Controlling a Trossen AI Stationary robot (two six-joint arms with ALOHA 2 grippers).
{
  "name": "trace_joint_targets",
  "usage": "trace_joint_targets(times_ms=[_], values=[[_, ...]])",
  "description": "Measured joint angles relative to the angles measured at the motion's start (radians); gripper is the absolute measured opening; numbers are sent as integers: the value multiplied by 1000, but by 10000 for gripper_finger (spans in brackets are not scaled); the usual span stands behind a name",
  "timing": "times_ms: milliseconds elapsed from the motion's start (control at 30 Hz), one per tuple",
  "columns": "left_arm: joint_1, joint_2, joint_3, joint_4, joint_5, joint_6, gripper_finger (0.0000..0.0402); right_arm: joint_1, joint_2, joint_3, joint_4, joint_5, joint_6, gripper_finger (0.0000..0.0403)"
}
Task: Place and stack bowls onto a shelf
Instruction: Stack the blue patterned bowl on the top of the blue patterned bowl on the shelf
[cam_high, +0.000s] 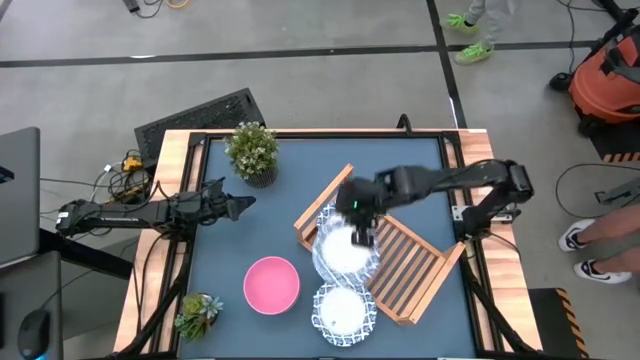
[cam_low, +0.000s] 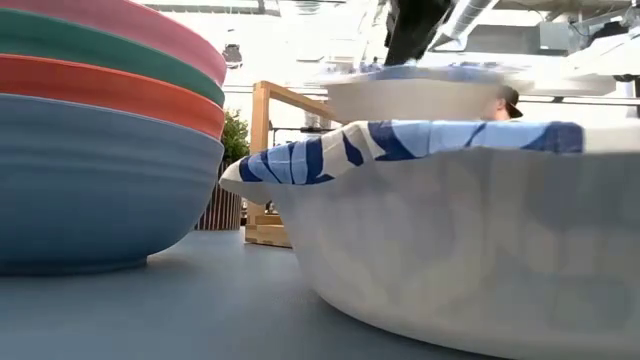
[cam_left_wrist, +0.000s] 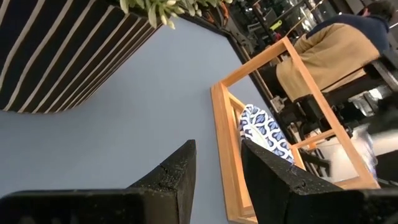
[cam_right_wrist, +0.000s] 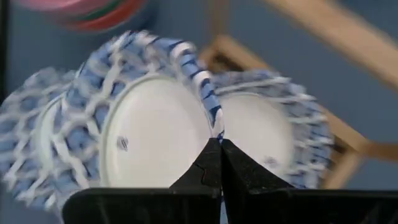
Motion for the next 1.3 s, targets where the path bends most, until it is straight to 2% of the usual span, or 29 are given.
trace_joint_targets(times_ms=[167, 267, 467, 733, 1300], values=[[0, 0, 0, 29, 11, 1, 112, -188, -139, -138, 72, -13, 113, 18], [0, 0, 0, 32, 28, 2, 112, -255, -209, -242, 136, -19, 176, 18], [0, 0, 0, 30, 53, 2, 112, -251, -275, -431, 291, -59, 284, 18], [0, 0, 0, 22, 53, 2, 112, -250, -272, -557, 475, -55, 352, 18], [0, 0, 0, 15, 52, 10, 112, -275, -271, -630, 508, -77, 379, 21]])
